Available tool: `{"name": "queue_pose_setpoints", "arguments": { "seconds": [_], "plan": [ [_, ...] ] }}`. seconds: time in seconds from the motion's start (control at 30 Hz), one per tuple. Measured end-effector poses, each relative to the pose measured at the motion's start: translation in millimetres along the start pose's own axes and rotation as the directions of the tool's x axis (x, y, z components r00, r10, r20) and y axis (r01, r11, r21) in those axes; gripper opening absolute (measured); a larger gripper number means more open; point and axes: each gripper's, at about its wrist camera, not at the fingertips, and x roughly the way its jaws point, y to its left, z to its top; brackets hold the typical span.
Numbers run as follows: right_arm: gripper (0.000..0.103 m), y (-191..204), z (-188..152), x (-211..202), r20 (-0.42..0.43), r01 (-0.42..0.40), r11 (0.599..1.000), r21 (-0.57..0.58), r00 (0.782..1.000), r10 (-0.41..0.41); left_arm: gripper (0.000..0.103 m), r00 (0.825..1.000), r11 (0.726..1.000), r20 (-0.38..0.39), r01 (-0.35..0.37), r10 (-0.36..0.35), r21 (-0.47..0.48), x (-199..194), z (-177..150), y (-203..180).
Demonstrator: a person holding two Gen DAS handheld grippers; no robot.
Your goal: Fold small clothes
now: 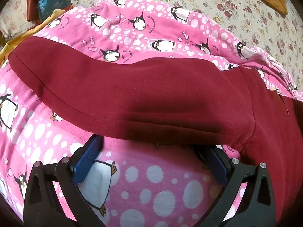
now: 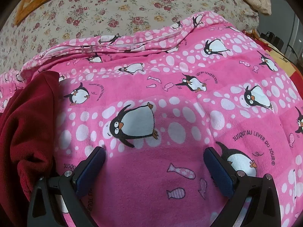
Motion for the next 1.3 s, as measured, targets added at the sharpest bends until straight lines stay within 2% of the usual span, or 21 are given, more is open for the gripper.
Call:
{"name": "queue_pose_setpoints", "arguments": {
  "seconds": [0.9, 1.17, 1.3],
  "plan": [
    [0.103, 1, 0, 3, 0.001, 0.001, 1.000, 0.000, 1.000, -0.001, 0.103, 1.000, 1.000, 0.000, 0.003, -0.003, -0.003, 0, 0, 0],
    [0.103, 1, -1, 5, -0.002, 0.000, 1.000, -0.002, 1.000, 0.000, 0.103, 1.000, 1.000, -0.025, 0.018, -0.018, 0.020, -8, -3, 0],
    [0.103, -5, -4, -13, -0.032, -0.016, 1.000, 0.015, 0.999, 0.017, 0.102, 0.998, 0.999, -0.053, 0.025, -0.023, 0.026, -17, -3, 0]
  ]
}}
